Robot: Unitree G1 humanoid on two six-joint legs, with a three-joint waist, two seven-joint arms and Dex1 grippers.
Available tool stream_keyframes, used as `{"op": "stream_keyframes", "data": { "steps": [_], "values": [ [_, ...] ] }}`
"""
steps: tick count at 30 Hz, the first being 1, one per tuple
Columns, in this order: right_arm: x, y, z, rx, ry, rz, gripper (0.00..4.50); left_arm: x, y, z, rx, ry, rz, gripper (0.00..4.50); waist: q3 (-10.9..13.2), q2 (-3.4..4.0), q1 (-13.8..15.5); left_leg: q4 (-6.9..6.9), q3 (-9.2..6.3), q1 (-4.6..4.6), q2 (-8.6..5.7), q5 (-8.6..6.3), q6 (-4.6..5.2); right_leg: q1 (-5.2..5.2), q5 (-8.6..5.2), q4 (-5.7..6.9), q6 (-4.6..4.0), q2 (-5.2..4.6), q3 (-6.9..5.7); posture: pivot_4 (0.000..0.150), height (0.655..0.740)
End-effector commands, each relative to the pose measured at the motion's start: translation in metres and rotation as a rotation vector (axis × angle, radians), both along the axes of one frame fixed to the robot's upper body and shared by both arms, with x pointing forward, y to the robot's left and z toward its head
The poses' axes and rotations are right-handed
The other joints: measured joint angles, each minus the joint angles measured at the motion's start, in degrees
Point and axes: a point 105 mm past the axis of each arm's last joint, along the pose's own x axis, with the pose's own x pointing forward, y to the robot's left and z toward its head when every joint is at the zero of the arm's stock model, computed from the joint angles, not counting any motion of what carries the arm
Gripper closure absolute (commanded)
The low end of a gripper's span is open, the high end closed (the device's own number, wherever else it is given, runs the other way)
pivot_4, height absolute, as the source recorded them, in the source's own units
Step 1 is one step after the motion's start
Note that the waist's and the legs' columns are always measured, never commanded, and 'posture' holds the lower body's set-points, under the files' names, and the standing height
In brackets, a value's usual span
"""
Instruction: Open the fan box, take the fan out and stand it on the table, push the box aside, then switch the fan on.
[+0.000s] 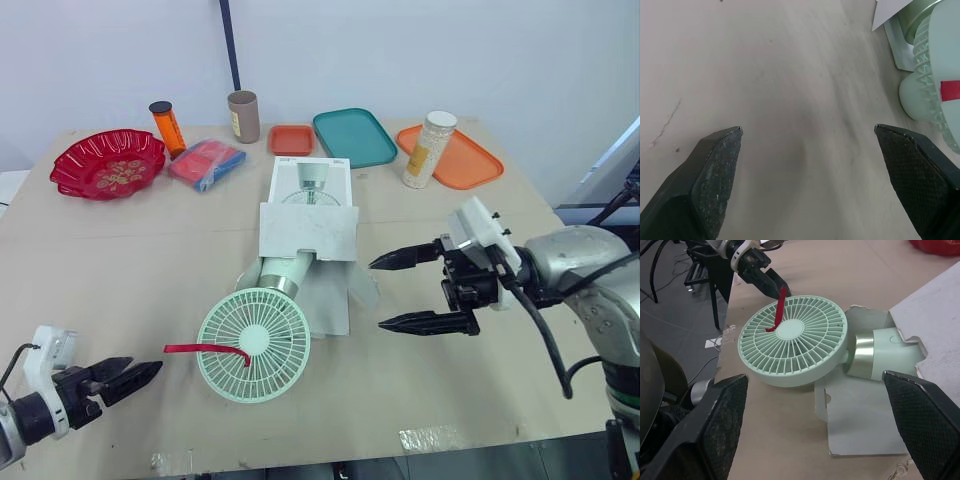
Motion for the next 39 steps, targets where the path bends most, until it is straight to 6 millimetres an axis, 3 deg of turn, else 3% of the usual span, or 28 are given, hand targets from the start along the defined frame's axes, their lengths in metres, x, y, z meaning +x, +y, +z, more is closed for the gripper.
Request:
{"op": "stream_keyframes", "data": {
  "steps": [1, 7, 18, 26, 39],
  "values": [
    [-0.004, -0.003, 0.003, -0.031, -0.039, 0.031, 0.10, 0.019, 0.000, 0.011, 0.347, -0.241, -0.232, 0.00, 0.0, 0.00, 0.1, 0.00, -0.01, 0.00, 0.00, 0.01, -0.01, 0.00, 0.02, 0.01, -0.03, 0.01, 0.00, 0.150, 0.7400],
    [-0.002, -0.003, 0.005, -0.023, -0.019, 0.028, 0.10, 0.045, -0.002, 0.013, 0.569, -0.476, -0.422, 0.00, 0.0, 0.01, 0.6, 0.02, 0.06, 0.01, 0.00, 0.04, -0.05, 0.01, 0.10, -0.01, -0.04, 0.01, 0.02, 0.150, 0.7400],
    [0.002, 0.003, 0.018, 0.054, 0.006, -0.025, 0.10, 0.070, -0.018, 0.016, 0.708, -0.762, -0.615, 0.00, 0.0, 0.02, 0.6, 0.12, 0.14, -0.02, 0.02, 0.02, 0.02, -0.04, 0.18, 0.07, 0.01, -0.01, 0.04, 0.150, 0.7400],
    [-0.002, 0.005, 0.017, 0.070, 0.019, -0.025, 0.10, 0.070, -0.032, 0.019, 0.737, -0.900, -0.716, 0.00, 0.0, 0.03, 0.6, 0.15, 0.15, -0.01, 0.00, 0.00, 0.05, -0.07, 0.24, 0.21, 0.06, -0.03, 0.04, 0.150, 0.7400],
    [-0.003, 0.006, 0.012, 0.062, 0.012, -0.028, 0.10, 0.075, -0.052, 0.039, 0.927, -1.312, -0.916, 0.00, 0.0, 0.02, 0.6, 0.23, 0.16, 0.00, 0.00, 0.01, 0.07, -0.06, 0.32, 0.27, 0.07, -0.02, 0.04, 0.150, 0.7400]
  ]
}}
